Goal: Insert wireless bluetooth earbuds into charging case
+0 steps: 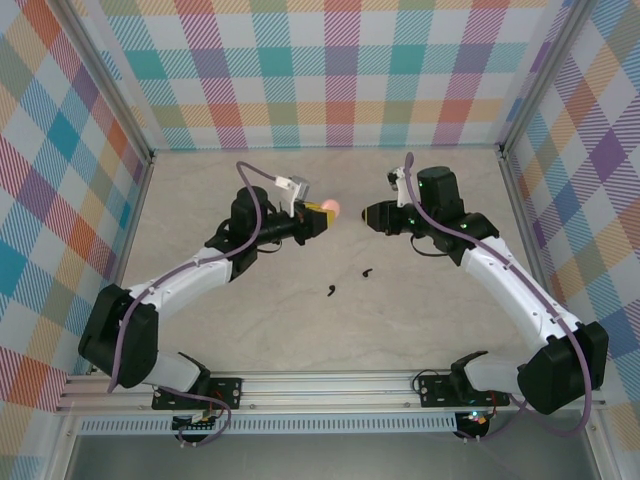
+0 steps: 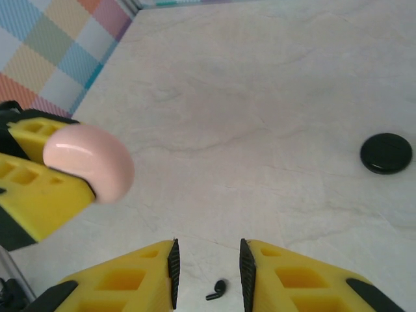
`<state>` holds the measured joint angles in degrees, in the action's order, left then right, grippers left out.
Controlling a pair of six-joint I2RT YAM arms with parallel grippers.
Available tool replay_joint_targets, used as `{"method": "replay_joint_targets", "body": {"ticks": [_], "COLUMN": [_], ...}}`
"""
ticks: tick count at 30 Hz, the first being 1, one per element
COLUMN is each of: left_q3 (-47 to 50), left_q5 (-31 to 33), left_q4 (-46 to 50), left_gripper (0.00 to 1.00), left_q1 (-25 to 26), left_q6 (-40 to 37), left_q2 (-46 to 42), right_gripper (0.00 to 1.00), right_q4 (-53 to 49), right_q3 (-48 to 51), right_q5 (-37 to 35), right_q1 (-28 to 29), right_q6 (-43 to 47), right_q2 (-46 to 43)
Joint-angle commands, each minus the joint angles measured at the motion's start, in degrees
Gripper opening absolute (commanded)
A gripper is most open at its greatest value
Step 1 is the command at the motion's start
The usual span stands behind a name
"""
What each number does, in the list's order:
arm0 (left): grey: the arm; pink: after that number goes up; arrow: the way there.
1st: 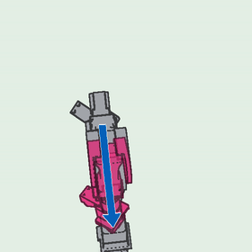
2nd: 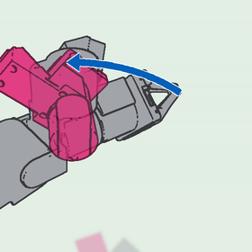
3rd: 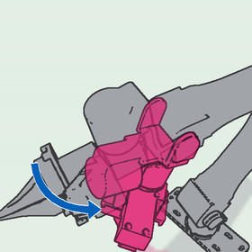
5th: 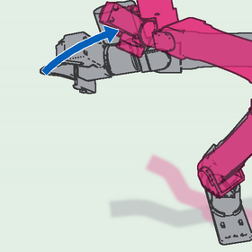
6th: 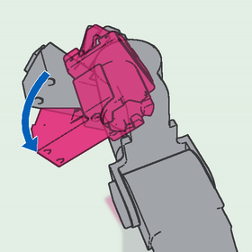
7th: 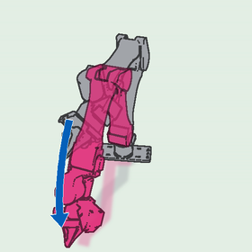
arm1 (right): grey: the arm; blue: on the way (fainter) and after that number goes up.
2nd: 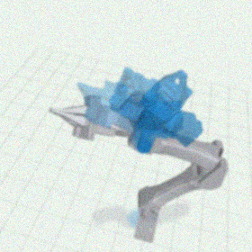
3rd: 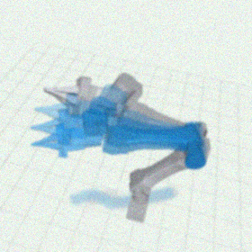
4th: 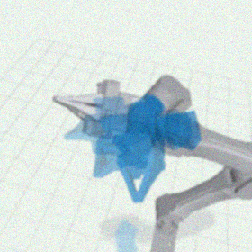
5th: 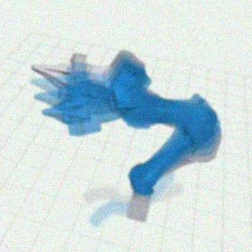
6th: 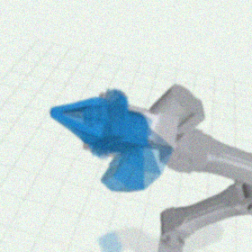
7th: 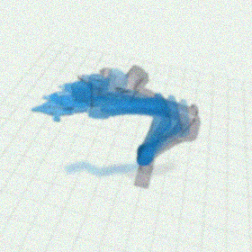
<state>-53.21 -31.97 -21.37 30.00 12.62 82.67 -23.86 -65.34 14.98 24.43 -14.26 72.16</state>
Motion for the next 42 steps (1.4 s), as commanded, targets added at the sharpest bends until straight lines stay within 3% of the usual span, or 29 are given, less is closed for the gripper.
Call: {"method": "replay_joint_targets", "body": {"ticks": [1, 7, 12, 32, 42], "left_q3": [-3.06, -10.54, -14.54, -30.85, -46.67], "left_q5": [3.32, 8.42, 9.79, 6.27, 4.73], "left_q4": [2.29, 10.63, 12.03, 18.11, 33.27], "left_gripper": [0.19, 0.2, 0.21, 0.22, 0.24], "left_q1": [-0.65, -1.76, -2.57, -4.5, -5.38], "left_q6": [0.94, 2.09, 3.53, 8.9, 9.42], "left_q2": [2.44, 9.66, 15.43, 35.97, 48.33], "right_gripper": [0.34, 0.34, 0.34, 0.34, 0.34], "right_q4": [-2.78, -4.13, -4.95, -5.74, -6.73], "right_q3": [0.29, 1.43, 2.06, 5.6, 5.15], "right_q5": [-4.1, -5.55, -6.71, -8.13, -8.17], "right_q1": [0.18, 0.18, 0.18, 0.1, 0.07], "right_q6": [0.72, 0.99, 1.08, -0.64, -0.24], "right_q2": [-1.06, -0.66, -0.39, -0.02, 1.13]}}
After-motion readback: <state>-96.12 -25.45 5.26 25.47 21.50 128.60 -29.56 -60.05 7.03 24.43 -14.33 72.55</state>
